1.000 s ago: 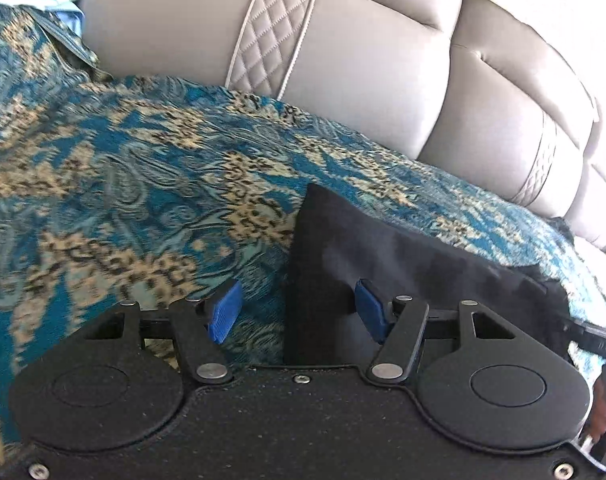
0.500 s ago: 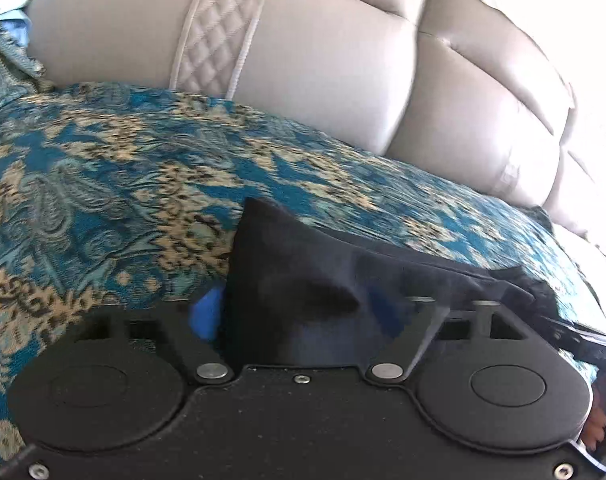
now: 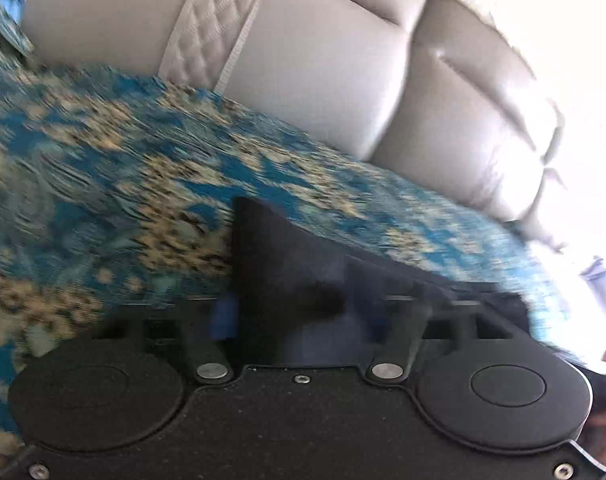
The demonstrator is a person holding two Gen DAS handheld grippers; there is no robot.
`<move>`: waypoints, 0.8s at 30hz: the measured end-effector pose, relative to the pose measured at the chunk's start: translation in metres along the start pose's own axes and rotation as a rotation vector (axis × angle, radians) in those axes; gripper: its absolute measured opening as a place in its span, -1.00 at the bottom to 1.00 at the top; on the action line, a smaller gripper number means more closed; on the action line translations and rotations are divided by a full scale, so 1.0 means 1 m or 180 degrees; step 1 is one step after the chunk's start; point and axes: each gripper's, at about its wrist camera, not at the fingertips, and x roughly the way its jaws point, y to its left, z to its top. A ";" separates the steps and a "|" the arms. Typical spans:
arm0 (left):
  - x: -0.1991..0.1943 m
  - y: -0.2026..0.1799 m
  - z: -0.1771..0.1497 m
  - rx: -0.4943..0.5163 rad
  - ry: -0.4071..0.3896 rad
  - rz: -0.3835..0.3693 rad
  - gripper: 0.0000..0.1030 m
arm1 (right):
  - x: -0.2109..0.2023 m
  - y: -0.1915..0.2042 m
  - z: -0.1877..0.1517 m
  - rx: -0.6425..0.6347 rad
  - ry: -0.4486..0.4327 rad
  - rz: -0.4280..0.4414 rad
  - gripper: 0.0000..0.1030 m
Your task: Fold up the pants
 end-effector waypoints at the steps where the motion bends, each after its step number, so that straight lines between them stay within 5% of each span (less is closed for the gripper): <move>1: -0.003 0.001 -0.002 -0.0041 -0.0034 0.0055 -0.61 | 0.000 0.001 0.001 0.0038 0.0023 0.0031 -0.22; 7: -0.016 0.011 0.005 -0.0264 -0.0257 0.0339 -0.70 | 0.018 0.035 0.009 -0.0085 0.0059 0.0064 -0.39; 16: 0.000 0.038 0.083 -0.0157 -0.0408 0.0819 -0.70 | 0.080 0.089 0.042 -0.0018 -0.0026 0.0135 -0.45; 24: 0.044 0.053 0.115 -0.0086 -0.0300 0.1177 -0.68 | 0.127 0.107 0.061 0.0112 -0.0018 0.0042 -0.44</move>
